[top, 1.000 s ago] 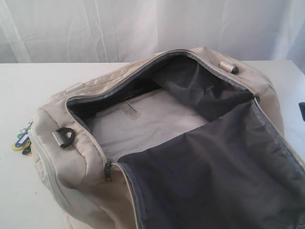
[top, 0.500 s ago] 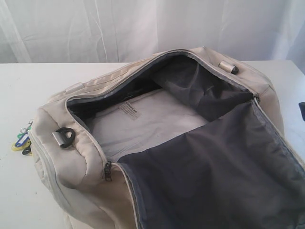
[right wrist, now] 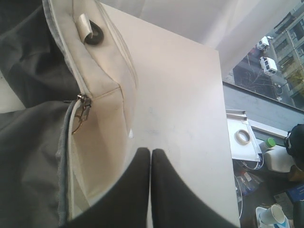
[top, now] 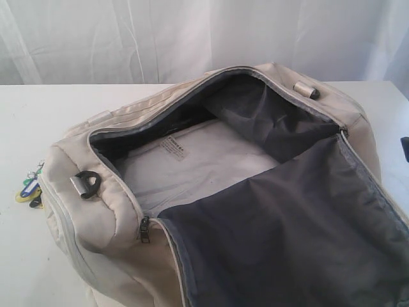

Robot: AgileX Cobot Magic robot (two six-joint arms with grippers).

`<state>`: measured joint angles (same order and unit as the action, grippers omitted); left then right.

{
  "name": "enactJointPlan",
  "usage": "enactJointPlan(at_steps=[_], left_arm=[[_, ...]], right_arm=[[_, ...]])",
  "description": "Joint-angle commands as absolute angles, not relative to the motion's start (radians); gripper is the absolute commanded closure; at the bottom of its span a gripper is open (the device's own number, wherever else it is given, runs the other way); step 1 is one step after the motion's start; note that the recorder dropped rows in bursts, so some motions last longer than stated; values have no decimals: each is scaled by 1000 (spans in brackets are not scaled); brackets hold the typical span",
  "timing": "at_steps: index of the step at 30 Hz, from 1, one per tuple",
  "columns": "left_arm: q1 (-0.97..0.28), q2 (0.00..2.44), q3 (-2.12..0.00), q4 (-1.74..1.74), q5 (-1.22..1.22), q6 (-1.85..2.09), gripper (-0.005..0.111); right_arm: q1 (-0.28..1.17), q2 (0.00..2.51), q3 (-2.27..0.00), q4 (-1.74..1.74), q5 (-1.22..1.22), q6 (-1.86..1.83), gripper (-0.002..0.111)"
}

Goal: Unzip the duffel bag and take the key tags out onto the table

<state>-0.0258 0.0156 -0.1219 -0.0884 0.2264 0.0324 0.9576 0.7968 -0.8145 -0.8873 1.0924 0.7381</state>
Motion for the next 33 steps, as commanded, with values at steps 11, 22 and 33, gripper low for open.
enactJointPlan(at_steps=[11,22,33], left_arm=[[-22,0,0,-90,232,34,107],[-25,0,0,-90,232,34,107],[-25,0,0,-90,232,34,107]], right_arm=[[956,790,-814,-890,1091,738,107],[956,790,-814,-890,1091,738,107],[944,760,-814,-890,1086,738,107]])
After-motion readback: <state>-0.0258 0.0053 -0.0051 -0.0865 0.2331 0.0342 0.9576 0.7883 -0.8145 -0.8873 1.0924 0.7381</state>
